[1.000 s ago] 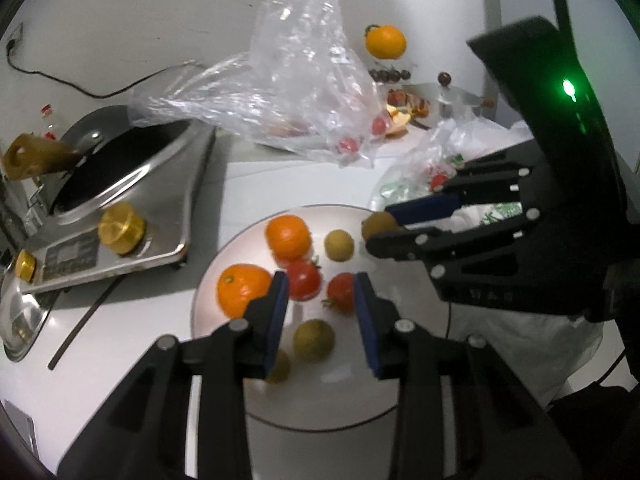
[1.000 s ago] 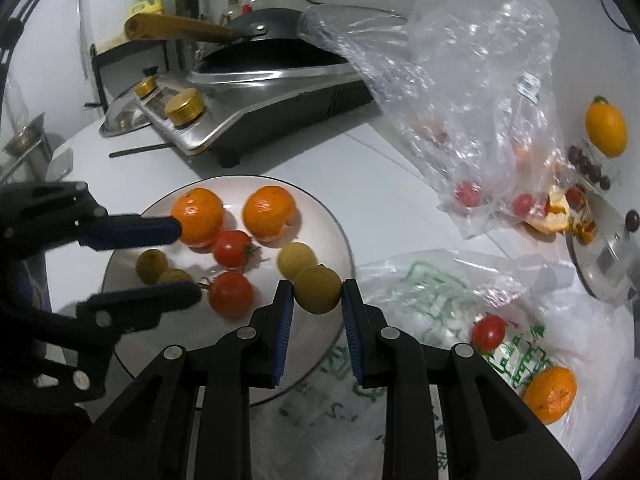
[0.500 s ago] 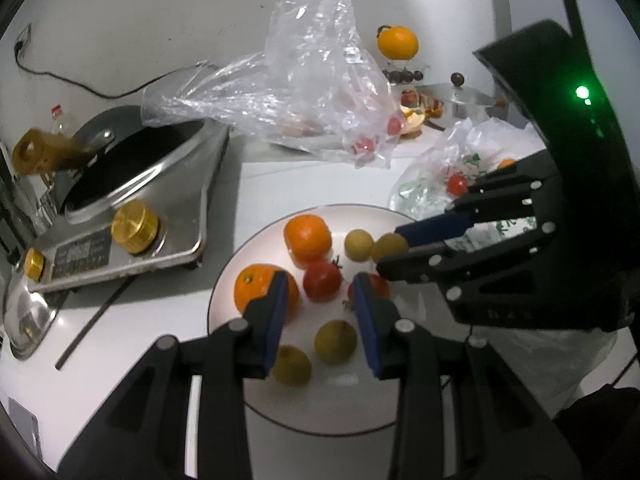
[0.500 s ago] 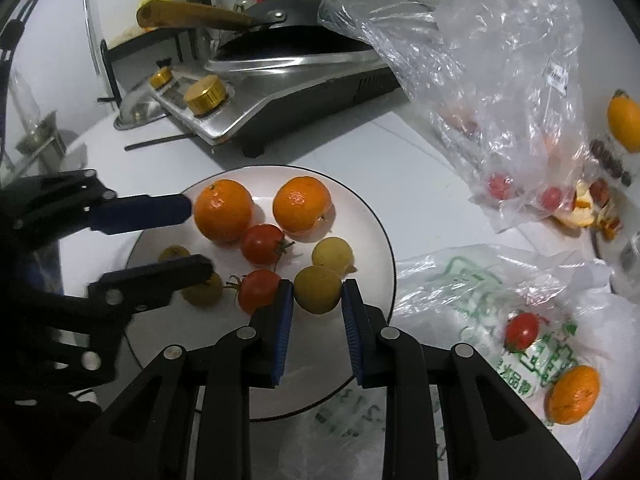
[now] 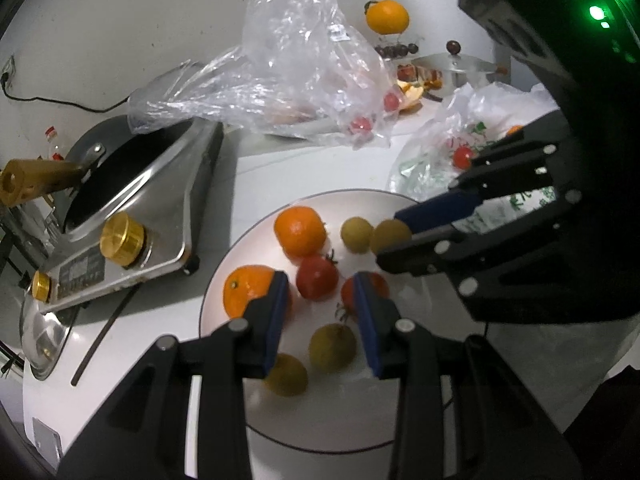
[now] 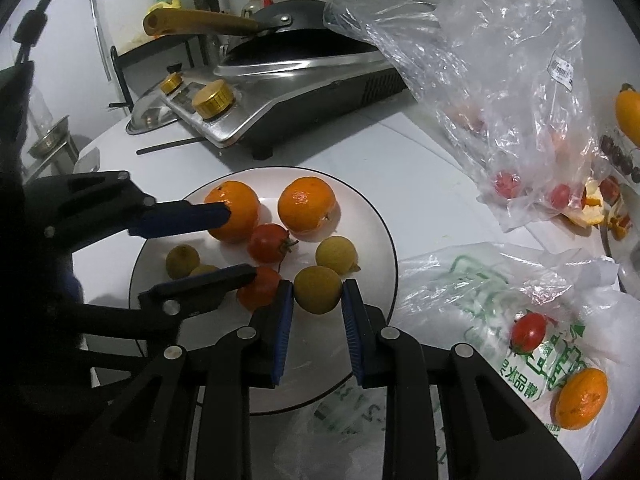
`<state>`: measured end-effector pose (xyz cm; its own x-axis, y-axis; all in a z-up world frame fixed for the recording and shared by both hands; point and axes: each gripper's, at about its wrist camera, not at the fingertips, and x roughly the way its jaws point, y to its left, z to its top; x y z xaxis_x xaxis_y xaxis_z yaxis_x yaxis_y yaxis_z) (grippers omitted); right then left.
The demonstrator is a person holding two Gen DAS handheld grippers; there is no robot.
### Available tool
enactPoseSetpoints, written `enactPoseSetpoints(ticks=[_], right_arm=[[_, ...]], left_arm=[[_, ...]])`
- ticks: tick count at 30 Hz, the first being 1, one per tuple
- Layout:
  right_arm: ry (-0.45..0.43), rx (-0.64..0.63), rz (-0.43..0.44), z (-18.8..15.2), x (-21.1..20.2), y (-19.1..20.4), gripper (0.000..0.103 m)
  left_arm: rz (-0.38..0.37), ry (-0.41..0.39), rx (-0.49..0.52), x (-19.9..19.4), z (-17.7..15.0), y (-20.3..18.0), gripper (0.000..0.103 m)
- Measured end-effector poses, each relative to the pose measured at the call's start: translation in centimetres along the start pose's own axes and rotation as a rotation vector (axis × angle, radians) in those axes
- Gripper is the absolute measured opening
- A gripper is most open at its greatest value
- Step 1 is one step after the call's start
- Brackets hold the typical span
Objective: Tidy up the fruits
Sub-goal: 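Set the small yellow fruit on the plate and open the right tool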
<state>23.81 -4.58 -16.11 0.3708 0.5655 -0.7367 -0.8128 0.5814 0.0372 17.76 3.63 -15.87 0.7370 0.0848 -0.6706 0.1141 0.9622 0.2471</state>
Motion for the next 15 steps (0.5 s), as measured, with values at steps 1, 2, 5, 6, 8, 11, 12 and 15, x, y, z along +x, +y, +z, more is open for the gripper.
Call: enactPoseSetpoints(ticks=[1,2,5,6,8,11,12,15], right_arm=[[0.002,0.000,0.001,0.0,0.1,0.0,0.027],[0.004,-0.002,0.003,0.0,0.2,0.1,0.027],[0.014,-0.010,0.005,0.0,0.6,0.3,0.027],[0.016,-0.011,0.007,0.0,0.7,0.4,0.027],[0.019,-0.009,0.007,0.0,0.8,0.4,0.027],[0.024,-0.005,0.007,0.1,1.1,0.4,0.027],[0.025,-0.003,0.007,0.1,1.1,0.5,0.027],[0.030,-0.007,0.004,0.2,1.2,0.6,0.027]], left_arm=[[-0.003,0.001,-0.005,-0.1,-0.1,0.1,0.035],[-0.005,0.002,-0.009,-0.1,-0.2,0.2,0.035],[-0.008,0.005,-0.024,-0.2,-0.5,0.5,0.035],[-0.007,0.006,-0.027,-0.2,-0.6,0.6,0.035],[-0.008,0.007,-0.030,-0.3,-0.7,0.7,0.035],[-0.015,0.008,-0.036,-0.3,-0.8,0.8,0.035],[-0.018,0.008,-0.037,-0.3,-0.9,0.8,0.035],[-0.022,0.008,-0.039,-0.3,-0.8,0.9,0.035]])
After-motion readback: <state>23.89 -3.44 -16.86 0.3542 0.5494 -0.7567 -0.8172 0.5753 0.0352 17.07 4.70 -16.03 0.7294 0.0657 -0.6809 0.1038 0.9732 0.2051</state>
